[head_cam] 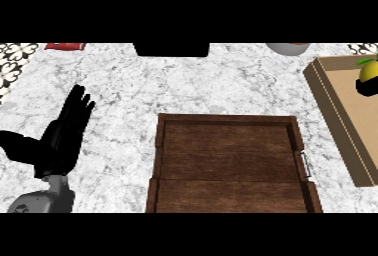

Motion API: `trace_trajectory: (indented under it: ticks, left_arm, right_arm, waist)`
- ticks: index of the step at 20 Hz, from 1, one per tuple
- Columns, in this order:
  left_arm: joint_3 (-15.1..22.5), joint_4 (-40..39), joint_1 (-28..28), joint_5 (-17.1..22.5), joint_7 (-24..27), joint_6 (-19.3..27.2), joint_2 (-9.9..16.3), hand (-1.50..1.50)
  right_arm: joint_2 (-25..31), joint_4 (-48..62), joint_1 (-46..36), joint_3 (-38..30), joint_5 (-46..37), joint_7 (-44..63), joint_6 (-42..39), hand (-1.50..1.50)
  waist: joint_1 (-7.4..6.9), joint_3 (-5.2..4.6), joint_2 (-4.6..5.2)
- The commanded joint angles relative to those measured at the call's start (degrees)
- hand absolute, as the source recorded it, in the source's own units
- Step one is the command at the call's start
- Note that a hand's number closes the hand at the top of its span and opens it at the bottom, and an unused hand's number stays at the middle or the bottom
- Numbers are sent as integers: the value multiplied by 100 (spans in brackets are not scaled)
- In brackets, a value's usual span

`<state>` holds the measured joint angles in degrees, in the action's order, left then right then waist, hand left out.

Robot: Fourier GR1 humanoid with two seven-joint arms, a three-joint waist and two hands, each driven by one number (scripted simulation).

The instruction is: Pick the lemon from the tray and place it in the cardboard box

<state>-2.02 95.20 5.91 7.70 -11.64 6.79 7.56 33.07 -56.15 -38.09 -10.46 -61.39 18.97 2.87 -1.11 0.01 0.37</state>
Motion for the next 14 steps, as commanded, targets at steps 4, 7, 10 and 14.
trace_trajectory:
  ticks: [4,7,10,14]
  left_arm:
    - [-51,-285,267,67,27,-6,-79,0]
    - [79,-350,320,-157,77,106,-153,0]
    - [106,-255,17,-84,265,-83,-133,0]
    - [-163,-199,162,89,-39,-76,54,0]
  right_arm:
    - [408,1905,-246,-222,91,-459,-716,-150]
    - [362,2517,-536,-549,294,-1093,113,-150]
    - [366,2387,-437,-749,423,-1627,1018,-150]
    - [265,1813,-490,-1248,1083,-2481,1780,-150]
  waist:
    - [-48,8,47]
    - [-52,11,39]
    - [-65,16,38]
    - [15,20,1]
